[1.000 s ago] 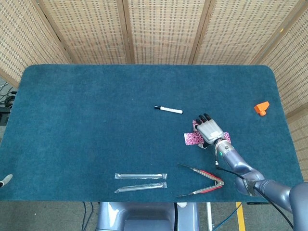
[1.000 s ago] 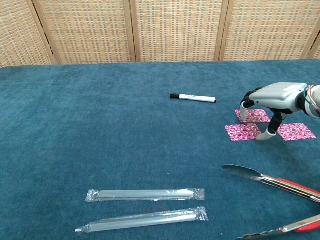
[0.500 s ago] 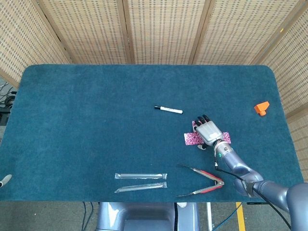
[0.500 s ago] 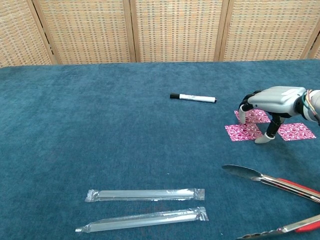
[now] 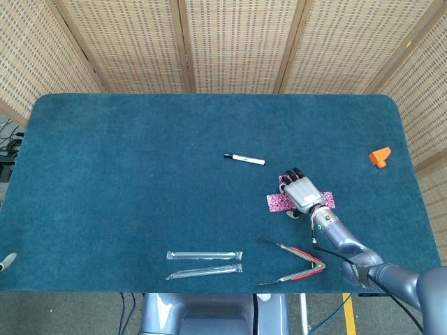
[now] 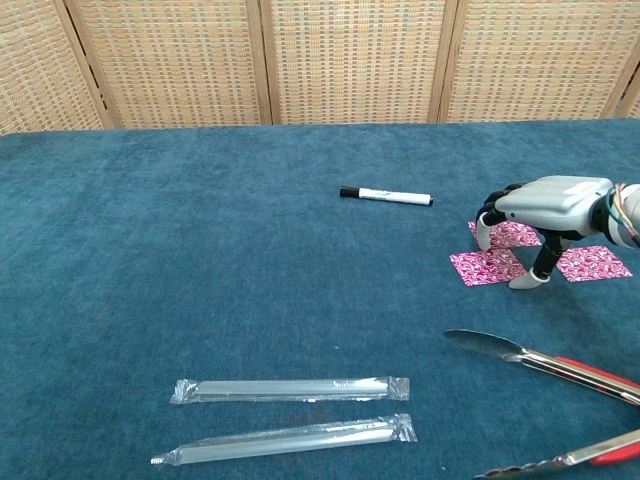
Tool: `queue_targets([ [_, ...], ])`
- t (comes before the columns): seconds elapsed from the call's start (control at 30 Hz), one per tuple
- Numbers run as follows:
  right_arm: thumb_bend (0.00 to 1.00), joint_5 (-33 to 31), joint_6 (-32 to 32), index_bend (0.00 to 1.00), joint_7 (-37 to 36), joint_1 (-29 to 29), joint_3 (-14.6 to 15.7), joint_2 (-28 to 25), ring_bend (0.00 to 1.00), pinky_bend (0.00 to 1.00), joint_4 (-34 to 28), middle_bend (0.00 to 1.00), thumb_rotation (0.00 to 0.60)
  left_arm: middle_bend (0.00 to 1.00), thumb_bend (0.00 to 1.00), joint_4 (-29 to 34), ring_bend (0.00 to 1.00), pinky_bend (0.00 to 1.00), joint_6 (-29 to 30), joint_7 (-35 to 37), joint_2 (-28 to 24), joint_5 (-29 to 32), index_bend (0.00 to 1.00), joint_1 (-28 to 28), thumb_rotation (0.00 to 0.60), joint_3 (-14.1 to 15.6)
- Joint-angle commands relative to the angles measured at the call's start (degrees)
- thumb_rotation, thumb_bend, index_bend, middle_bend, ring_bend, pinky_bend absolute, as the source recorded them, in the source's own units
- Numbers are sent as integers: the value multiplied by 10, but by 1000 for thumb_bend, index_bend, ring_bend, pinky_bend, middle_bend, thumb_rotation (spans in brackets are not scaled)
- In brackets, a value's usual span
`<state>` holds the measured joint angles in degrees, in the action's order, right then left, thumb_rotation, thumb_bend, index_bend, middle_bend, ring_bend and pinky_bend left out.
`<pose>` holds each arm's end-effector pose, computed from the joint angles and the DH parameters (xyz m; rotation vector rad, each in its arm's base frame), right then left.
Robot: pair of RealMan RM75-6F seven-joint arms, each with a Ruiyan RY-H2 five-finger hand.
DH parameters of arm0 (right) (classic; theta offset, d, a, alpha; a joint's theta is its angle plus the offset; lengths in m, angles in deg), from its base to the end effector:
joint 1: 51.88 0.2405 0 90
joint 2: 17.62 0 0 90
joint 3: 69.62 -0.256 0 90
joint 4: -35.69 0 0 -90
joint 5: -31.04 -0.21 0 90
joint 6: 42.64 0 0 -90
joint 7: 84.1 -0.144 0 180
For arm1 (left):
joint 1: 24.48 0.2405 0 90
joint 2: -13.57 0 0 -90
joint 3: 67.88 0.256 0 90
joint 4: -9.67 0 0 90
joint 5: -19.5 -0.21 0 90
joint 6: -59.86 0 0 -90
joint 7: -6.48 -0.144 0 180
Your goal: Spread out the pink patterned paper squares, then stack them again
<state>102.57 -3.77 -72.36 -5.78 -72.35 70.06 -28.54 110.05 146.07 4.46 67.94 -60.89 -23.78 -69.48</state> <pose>-0.2287 -0.3802 -0.0154 2.0725 -0.7875 0.5126 -0.3228 0.1438 0.2046 -1.2698 -0.9466 -0.7341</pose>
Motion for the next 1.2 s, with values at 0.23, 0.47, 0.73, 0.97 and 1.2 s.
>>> queue_targets([
  [0.23,260,5,0,342,-4,-1,0,1,0,0,0,181,522,0,37,0,0,0,1,0,0,0,28,1,600,0],
  [0.47,260,4,-4,356,-6,-1,-1,3,0,0,6,184,553,0,37,-2,0,0,0,1,1,1,28,1,600,0],
  [0.73,260,6,-4,370,-4,-1,-2,6,0,0,9,190,596,0,37,-5,0,0,0,3,2,2,28,1,600,-1],
  [0.97,264,5,-6,371,0,1,-4,7,0,0,9,190,600,0,36,-7,0,0,0,5,3,2,28,2,600,-1],
  [1.2,311,1,-11,371,5,4,-7,8,0,0,12,191,600,0,36,-10,0,0,0,7,3,2,28,3,600,-1],
])
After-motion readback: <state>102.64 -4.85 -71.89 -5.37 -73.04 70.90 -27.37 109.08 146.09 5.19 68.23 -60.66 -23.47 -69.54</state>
